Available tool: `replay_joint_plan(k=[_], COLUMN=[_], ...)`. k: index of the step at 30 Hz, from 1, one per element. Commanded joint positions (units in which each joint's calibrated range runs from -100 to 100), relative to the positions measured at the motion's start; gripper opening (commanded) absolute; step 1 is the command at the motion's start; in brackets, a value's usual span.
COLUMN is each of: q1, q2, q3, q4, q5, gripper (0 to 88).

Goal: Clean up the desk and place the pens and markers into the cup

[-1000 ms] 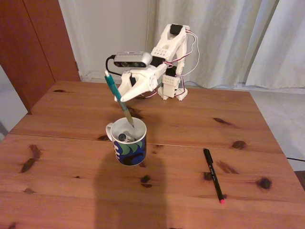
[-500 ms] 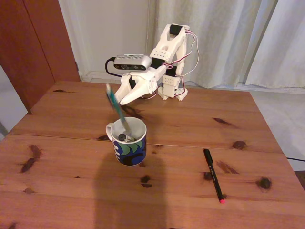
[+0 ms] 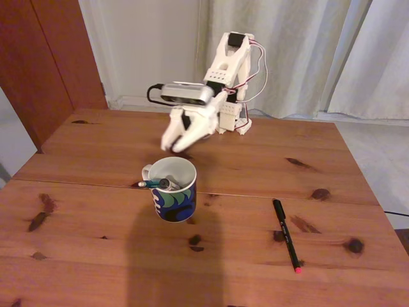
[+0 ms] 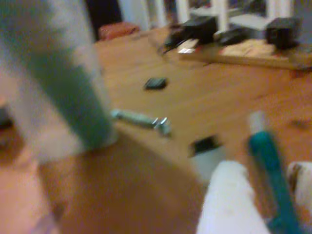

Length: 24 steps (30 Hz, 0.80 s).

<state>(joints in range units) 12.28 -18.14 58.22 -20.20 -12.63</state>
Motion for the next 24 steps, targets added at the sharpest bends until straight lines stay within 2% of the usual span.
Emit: replay_joint_plan(k=[1,8,12,16,24], q1=[-3.7,-10.2,-14.3,-19.3,-27.5], q2=[-2.8,-7.1,-7.0,-6.8,-2.5], q3=[-4.5,-16.5,-21.6,-23.6,-23.7], q4=[9.9,46.0,60.0,67.4,68.6], q5=[1.2,1.4,1.4,1.5,1.0], gripper=[8.8,9.3,9.4,9.4,9.4])
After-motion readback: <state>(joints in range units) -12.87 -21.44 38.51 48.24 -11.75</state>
